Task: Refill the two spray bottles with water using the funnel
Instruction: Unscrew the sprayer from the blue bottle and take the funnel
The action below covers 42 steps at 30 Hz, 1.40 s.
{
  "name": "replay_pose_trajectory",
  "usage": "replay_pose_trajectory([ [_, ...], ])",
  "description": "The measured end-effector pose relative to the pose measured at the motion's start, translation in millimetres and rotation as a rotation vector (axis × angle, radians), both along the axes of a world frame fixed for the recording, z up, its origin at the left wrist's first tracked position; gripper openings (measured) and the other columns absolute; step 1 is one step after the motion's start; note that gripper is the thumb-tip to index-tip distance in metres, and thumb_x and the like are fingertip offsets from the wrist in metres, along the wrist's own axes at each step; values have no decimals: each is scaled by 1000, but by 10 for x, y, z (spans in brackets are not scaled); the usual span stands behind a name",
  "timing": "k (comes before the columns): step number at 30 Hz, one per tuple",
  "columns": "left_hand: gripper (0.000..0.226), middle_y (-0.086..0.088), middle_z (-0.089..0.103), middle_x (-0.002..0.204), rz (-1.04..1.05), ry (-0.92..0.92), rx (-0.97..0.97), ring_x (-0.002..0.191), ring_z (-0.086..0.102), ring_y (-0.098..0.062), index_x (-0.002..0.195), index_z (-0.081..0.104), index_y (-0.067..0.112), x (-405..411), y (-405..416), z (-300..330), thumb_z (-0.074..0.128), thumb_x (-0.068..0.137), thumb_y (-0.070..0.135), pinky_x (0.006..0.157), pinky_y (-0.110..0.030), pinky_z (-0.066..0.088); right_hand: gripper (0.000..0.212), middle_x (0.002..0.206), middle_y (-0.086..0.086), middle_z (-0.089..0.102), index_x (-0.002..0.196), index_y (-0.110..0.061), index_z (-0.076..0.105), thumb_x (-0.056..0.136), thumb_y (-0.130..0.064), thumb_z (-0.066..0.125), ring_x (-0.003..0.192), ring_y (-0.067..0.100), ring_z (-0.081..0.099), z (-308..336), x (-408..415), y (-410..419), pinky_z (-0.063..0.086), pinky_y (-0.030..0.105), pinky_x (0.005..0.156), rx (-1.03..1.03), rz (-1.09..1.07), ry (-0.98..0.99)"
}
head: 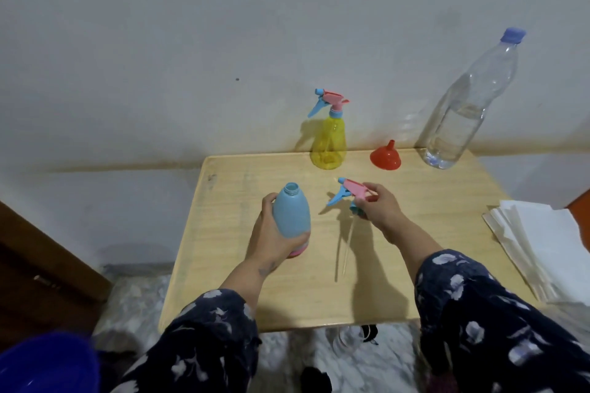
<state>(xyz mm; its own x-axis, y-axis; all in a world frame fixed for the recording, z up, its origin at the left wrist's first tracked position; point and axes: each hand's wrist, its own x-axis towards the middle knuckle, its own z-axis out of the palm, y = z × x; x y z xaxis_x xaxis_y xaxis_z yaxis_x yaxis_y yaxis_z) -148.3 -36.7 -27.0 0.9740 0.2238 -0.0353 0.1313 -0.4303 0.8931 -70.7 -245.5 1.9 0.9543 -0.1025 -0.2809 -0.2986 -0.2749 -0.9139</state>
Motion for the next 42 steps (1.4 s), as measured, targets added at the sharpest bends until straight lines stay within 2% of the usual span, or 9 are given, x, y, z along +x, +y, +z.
replay_pose_trajectory([
  [2,92,5,53,117,-15,5,-1,100,58,-18,124,27,46,-8,-55,-36,89,58,31,80,-35,53,48,107,16,54,133,-6,47,88,3,59,90,28,61,-130,-99,-60,54,25,67,-29,10,63],
  [5,91,6,52,118,-29,2,0,102,57,-19,124,26,48,-9,-112,-27,88,58,33,82,-41,55,52,114,16,56,136,-6,48,86,0,62,99,28,60,-286,-195,-151,54,39,89,-120,23,108],
  [7,89,8,51,118,-45,-3,-1,103,57,-18,122,26,49,-4,-144,6,87,59,32,81,-41,55,52,125,16,55,137,-9,46,88,-3,60,105,26,58,-309,-255,-191,50,40,97,-183,46,134],
  [18,89,8,52,118,-77,-39,-10,103,56,-18,128,26,44,-20,-246,125,85,64,30,79,-35,52,48,141,13,47,142,-11,41,95,-7,49,123,29,50,-473,-390,-369,43,38,103,-337,77,171],
  [26,89,6,51,121,-35,-42,8,103,56,-20,131,25,41,111,-277,246,85,65,33,77,-33,50,56,146,22,21,148,-38,21,97,-34,46,125,40,41,-434,-189,-557,37,42,103,-468,184,253],
  [29,88,7,52,121,-10,-47,3,103,56,-20,130,27,42,249,-348,306,85,65,32,68,-26,47,47,139,21,33,142,-36,35,97,-42,45,120,40,47,-373,73,-645,37,45,108,-532,177,139],
  [33,87,8,51,118,37,-60,-4,101,56,-19,131,27,40,457,-504,340,85,67,29,57,-17,42,43,127,19,48,136,-30,45,94,-42,50,115,39,51,-299,514,-773,42,46,101,-603,215,-15],
  [38,89,9,51,116,120,-64,-20,99,56,-16,131,26,44,706,-691,267,86,66,30,66,-24,47,50,134,18,45,142,-28,35,95,-35,51,122,38,43,-306,1062,-954,40,45,101,-623,194,-200],
  [42,91,11,52,114,167,-71,-76,96,57,-8,125,25,49,889,-787,205,88,63,28,68,-24,48,76,143,15,37,148,-27,24,85,-21,66,130,35,37,-393,1482,-1038,37,48,107,-582,176,-257],
])
